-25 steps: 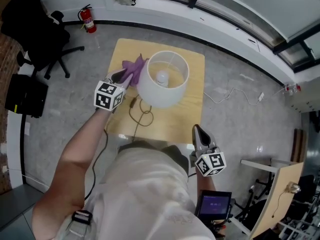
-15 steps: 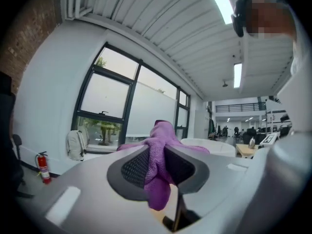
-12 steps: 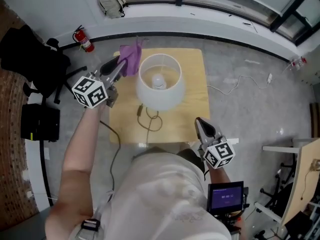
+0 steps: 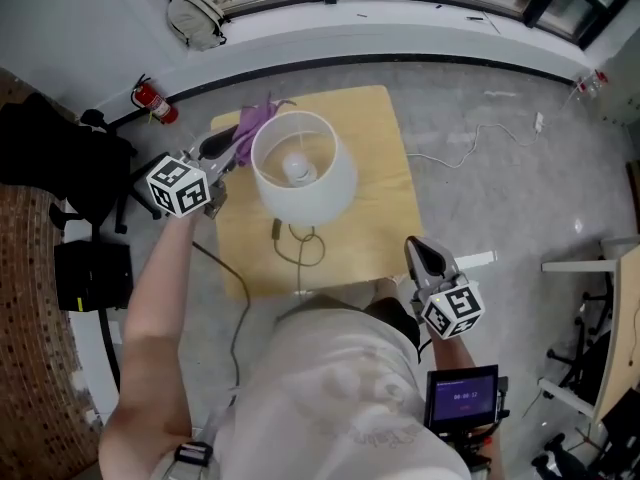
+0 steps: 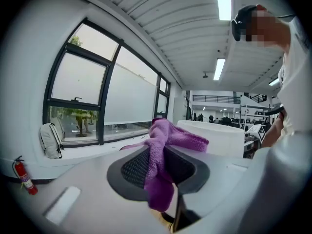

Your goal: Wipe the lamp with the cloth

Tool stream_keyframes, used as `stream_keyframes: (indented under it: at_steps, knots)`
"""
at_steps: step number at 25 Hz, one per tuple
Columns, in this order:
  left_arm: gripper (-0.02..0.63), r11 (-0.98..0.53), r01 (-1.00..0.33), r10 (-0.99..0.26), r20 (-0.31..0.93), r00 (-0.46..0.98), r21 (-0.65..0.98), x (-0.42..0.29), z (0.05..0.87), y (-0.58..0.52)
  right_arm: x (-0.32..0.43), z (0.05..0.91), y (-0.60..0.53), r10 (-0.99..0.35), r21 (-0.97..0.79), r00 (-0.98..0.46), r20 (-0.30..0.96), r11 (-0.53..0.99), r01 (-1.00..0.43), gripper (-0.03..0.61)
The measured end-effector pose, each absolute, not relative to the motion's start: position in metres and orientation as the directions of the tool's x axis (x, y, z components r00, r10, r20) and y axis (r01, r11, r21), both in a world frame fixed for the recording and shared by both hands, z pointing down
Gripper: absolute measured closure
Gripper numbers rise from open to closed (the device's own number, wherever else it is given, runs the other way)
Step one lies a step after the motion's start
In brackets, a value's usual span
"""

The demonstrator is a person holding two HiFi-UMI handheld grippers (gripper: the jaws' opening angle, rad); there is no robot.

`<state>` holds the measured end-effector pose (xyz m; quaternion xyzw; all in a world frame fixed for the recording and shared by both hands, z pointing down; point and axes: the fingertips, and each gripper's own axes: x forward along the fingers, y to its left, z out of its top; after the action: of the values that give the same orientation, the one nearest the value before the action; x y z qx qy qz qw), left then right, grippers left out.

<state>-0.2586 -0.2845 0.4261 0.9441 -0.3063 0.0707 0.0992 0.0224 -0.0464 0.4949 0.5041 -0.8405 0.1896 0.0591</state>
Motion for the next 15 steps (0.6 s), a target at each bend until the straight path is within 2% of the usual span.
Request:
stream_keyframes:
  at_steps: [10,15]
  knots:
    - [0.520,-0.742,-0.647,-0.554,0.383,0.739,0.175,-0.263,0.500,-0.306,0.030,0.495,-0.050,-0.837,-0.268,-0.471,0.277,0.403,-0.875,0.568]
    - [0.520,-0.694,-0.704,-0.566,0.491,0.662,0.148,-0.271,0.531,-0.314,0.029,0.490,-0.055,-0.824,-0.255,-0.490,0.285,0.427,-0.867,0.568]
